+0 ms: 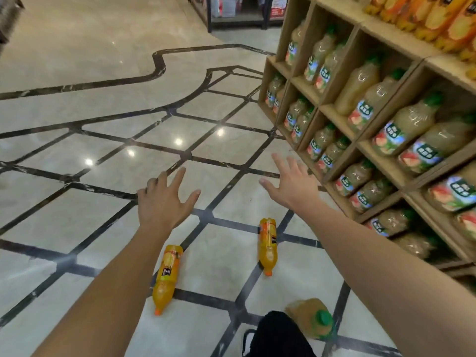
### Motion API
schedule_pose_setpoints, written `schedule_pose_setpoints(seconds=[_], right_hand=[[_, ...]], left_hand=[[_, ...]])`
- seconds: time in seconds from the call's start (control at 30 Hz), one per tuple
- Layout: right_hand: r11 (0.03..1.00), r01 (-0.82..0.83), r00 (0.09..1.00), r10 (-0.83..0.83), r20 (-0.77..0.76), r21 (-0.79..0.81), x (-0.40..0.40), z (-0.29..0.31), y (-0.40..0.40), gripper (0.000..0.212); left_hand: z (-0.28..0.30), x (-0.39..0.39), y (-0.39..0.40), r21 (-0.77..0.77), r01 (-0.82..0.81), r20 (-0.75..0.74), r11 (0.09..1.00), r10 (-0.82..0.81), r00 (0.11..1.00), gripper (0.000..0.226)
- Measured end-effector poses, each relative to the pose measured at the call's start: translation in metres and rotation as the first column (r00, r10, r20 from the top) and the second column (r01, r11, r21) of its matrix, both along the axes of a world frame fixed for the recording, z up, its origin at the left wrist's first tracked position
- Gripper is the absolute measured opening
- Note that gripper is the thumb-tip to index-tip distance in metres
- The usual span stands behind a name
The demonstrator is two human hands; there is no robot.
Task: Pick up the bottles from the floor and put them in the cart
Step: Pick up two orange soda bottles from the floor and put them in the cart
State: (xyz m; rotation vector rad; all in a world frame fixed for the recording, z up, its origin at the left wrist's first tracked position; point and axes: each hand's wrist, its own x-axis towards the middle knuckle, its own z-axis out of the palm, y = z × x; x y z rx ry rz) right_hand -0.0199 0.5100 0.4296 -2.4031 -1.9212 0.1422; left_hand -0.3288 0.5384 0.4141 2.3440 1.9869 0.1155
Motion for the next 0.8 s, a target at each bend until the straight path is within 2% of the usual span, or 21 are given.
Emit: schedule_pose_setpoints(seconds=[0.3, 0.43, 0.53, 0.63, 0.73, 0.8], right_hand=[[0.995, 0.056, 0.995, -0.049, 0.091, -0.084, 0.031, -0.294, 0.026, 0.083], [0.989, 0.059, 0.989, -0.04, 0.142, -0.135, 0.048, -0.395, 0.032, 0.083], [0.985, 0.063, 0.986, -0.036, 0.166, -0.158, 0.055, -0.452, 0.031, 0.081], [0.97, 0.095, 0.995, -0.084, 0.062, -0.223, 0.056, -0.496, 0.027, 0.082], [0.934, 0.138, 0.984, -0.166, -0.058, -0.331, 0.051, -0.529, 0.021, 0.089], [0.914, 0.172, 0.974, -0.214, -0.077, -0.369, 0.044, -0.543, 0.018, 0.097]], left_hand=[[-0.318, -0.029, 0.016, -0.112, -0.09, -0.045, 0.99, 0.085, 0.995, 0.084], [-0.428, -0.062, 0.008, -0.175, -0.164, -0.09, 0.971, 0.15, 0.985, 0.093], [-0.486, -0.081, 0.002, -0.254, -0.236, -0.073, 0.938, 0.225, 0.972, 0.092], [-0.526, -0.089, -0.011, -0.356, -0.283, 0.016, 0.891, 0.309, 0.951, 0.088], [-0.548, -0.092, -0.018, -0.364, -0.289, 0.074, 0.885, 0.337, 0.939, 0.1], [-0.552, -0.094, -0.016, -0.355, -0.309, 0.088, 0.882, 0.361, 0.929, 0.109]])
